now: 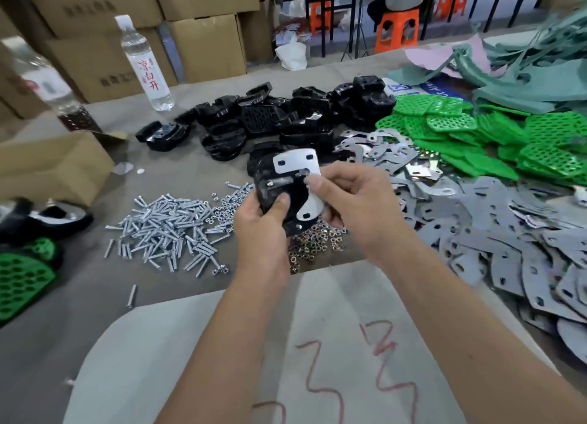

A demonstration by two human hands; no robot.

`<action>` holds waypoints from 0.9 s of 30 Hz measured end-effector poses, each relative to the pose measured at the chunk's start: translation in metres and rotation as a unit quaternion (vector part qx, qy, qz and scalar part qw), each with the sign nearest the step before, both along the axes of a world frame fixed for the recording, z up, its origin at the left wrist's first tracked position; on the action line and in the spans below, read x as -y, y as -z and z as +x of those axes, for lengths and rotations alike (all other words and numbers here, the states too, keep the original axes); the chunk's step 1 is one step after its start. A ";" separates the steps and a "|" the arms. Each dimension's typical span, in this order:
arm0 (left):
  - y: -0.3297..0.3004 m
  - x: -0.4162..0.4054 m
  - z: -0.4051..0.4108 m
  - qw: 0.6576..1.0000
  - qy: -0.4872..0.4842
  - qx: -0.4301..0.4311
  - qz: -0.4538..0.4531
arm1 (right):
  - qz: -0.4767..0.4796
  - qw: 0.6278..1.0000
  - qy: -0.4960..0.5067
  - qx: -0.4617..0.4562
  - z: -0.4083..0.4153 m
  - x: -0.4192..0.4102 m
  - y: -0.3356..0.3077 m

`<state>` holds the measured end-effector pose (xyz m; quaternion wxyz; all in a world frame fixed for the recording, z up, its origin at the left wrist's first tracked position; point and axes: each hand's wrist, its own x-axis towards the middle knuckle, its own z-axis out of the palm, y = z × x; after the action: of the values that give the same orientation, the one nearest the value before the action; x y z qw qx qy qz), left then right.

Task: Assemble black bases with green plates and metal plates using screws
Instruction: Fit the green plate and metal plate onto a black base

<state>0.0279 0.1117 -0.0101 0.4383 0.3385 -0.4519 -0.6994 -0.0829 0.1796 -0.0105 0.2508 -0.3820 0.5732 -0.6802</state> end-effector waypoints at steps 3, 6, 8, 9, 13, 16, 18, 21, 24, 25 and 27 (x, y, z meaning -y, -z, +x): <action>0.003 0.005 0.000 1.000 -0.013 -0.003 0.002 | 0.024 0.998 0.022 -0.055 0.004 0.006 0.011; 0.004 0.006 0.000 1.000 -0.013 -0.005 0.005 | 0.031 0.998 0.024 -0.054 0.002 0.005 0.014; 0.004 0.006 0.002 1.000 -0.009 -0.007 0.012 | 0.022 0.999 0.005 -0.038 0.003 0.004 0.015; 0.004 0.006 0.002 1.000 -0.008 -0.008 0.015 | 0.014 0.999 -0.003 -0.031 0.004 0.004 0.015; 0.002 0.007 0.001 1.000 -0.015 -0.007 0.020 | 0.005 1.000 0.002 -0.027 0.006 0.007 0.014; 0.002 0.007 0.000 1.000 -0.018 -0.007 0.025 | -0.005 1.000 -0.002 -0.023 0.006 0.007 0.013; 0.003 0.007 0.000 1.000 -0.015 -0.004 0.016 | 0.005 0.999 -0.011 -0.043 0.008 0.007 0.012; 0.004 0.008 -0.001 1.000 -0.012 -0.006 0.016 | 0.037 0.997 -0.002 -0.062 0.009 0.008 0.013; 0.004 0.009 -0.001 0.999 -0.013 -0.010 0.029 | 0.064 0.996 0.012 -0.055 0.007 0.008 0.013; 0.004 0.009 -0.001 0.999 -0.013 -0.008 0.029 | 0.069 0.996 0.012 -0.049 0.007 0.008 0.013; 0.004 0.009 -0.001 1.000 -0.010 -0.001 0.020 | 0.070 0.997 0.013 -0.038 0.007 0.008 0.014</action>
<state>0.0273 0.1031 -0.0139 0.4392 0.3505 -0.4341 -0.7041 -0.0762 0.1716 -0.0245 0.2458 -0.3813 0.6333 -0.6270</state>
